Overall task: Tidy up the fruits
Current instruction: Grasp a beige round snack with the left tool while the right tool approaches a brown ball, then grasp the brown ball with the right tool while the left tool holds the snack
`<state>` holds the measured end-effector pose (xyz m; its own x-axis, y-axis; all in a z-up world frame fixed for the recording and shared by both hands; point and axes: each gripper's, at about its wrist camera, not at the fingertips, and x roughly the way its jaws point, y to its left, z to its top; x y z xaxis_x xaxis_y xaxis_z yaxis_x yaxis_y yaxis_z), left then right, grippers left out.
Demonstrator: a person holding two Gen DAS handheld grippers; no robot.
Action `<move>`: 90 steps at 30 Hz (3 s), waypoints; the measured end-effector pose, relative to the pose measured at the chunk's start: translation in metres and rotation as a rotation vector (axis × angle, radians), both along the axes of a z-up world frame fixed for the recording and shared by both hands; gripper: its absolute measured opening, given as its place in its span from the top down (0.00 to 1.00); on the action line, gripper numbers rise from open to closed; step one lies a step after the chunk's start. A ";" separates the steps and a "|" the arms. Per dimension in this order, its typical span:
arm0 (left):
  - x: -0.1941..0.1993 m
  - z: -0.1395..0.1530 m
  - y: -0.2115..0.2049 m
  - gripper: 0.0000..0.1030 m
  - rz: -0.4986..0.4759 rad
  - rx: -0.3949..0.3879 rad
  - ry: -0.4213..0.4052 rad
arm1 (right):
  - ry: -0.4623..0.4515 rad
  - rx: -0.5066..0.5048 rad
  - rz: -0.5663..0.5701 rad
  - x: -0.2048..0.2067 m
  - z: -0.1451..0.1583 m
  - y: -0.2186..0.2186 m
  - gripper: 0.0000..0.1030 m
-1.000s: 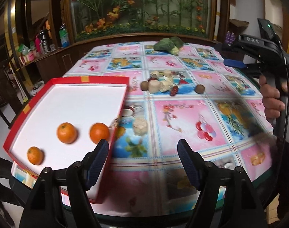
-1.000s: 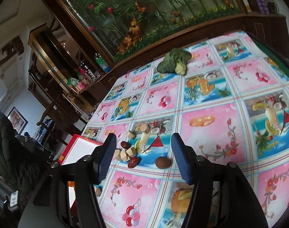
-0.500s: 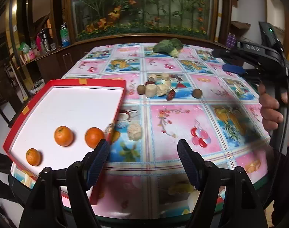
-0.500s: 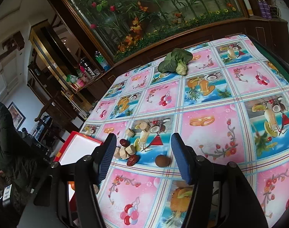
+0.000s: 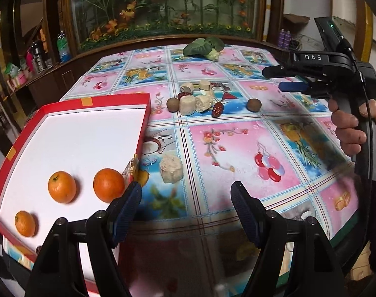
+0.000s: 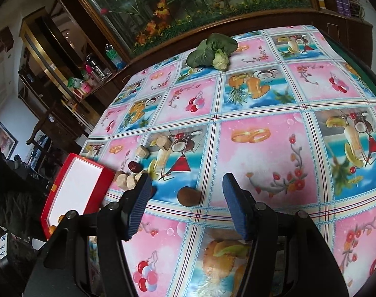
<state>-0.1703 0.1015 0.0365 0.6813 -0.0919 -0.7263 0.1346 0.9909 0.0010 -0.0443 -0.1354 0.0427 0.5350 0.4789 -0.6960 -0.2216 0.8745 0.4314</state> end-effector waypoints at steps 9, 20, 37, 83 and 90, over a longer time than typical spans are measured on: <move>0.022 -0.006 -0.003 0.28 -0.013 -0.005 0.022 | 0.004 0.019 0.010 -0.001 0.003 -0.001 0.41; 0.048 -0.018 -0.014 0.45 -0.077 -0.040 0.098 | 0.031 0.039 -0.010 0.001 0.001 -0.007 0.41; 0.056 -0.017 -0.010 0.70 0.016 -0.016 0.123 | 0.164 0.061 0.050 0.024 -0.028 -0.008 0.46; 0.026 0.016 -0.008 0.77 0.087 -0.029 0.014 | -0.052 -0.319 0.101 -0.044 -0.010 0.082 0.73; -0.003 0.061 0.035 0.77 0.184 -0.063 -0.131 | -0.128 -0.222 0.187 -0.060 0.031 0.130 0.73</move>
<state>-0.1733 0.1367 0.0972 0.7786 0.0002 -0.6275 -0.0457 0.9974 -0.0564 -0.1039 -0.0049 0.0741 0.5424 0.4207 -0.7272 -0.4273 0.8834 0.1924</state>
